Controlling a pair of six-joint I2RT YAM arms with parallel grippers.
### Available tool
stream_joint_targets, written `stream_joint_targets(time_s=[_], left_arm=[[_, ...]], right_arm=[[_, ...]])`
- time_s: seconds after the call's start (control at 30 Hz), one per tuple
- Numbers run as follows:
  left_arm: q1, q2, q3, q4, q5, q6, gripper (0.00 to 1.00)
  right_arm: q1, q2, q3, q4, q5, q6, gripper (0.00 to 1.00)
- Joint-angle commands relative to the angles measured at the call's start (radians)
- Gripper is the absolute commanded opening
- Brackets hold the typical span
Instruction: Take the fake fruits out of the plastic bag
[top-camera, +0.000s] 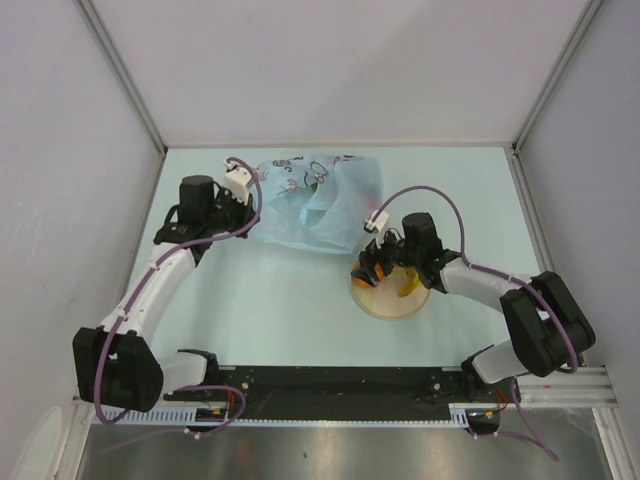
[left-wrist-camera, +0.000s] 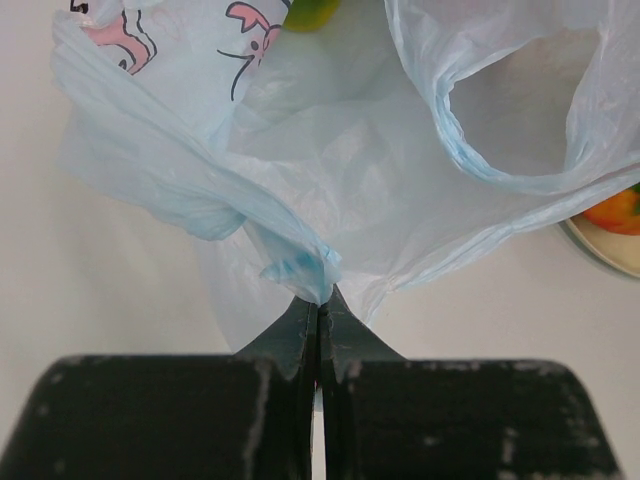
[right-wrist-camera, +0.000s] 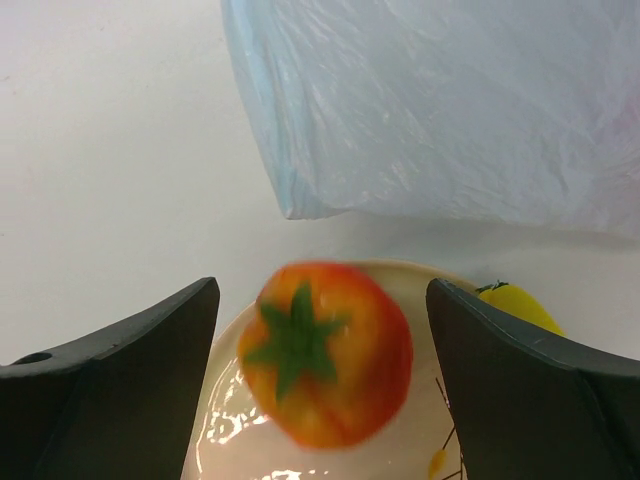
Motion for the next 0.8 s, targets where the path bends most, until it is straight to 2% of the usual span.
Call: stream_joint_targets(time_s=[0.0, 0.13, 0.17, 0.23, 0.27, 0.3, 0.37, 0.47, 0.63, 0.77], left_arm=[[0.007, -0.044, -0.017, 0.036, 0.037, -0.037, 0.0], [0.007, -0.071, -0.018, 0.029, 0.07, -0.062, 0.0], [0.007, -0.086, -0.02, 0.03, 0.092, -0.079, 0.0], [0.007, -0.109, -0.023, 0.036, 0.127, -0.1, 0.0], [0.007, -0.132, -0.025, 0.038, 0.147, -0.123, 0.0], [0.006, -0.146, -0.025, 0.041, 0.187, -0.136, 0.0], [0.006, -0.183, -0.022, 0.046, 0.213, -0.169, 0.0], [0.006, -0.224, -0.018, 0.036, 0.242, -0.189, 0.0], [0.018, -0.341, -0.017, -0.008, 0.267, -0.195, 0.0], [0.079, -0.416, 0.04, -0.101, 0.282, -0.194, 0.0]], right_arm=[[0.009, -0.085, 0.058, -0.064, -0.015, -0.011, 0.89], [0.043, -0.145, 0.145, -0.136, -0.037, 0.027, 0.84], [0.053, -0.153, 0.197, -0.14, -0.029, 0.074, 0.73], [0.092, -0.154, 0.243, -0.126, 0.017, 0.119, 0.57], [0.105, -0.145, 0.281, -0.118, 0.031, 0.133, 0.43], [0.124, -0.139, 0.306, -0.111, 0.043, 0.144, 0.38], [0.188, -0.111, 0.345, -0.092, 0.12, 0.133, 0.34], [0.253, -0.006, 0.433, -0.057, 0.242, 0.113, 0.35], [0.28, 0.303, 0.651, -0.072, 0.41, 0.093, 0.34], [0.277, 0.428, 0.694, -0.025, 0.542, -0.038, 0.23]])
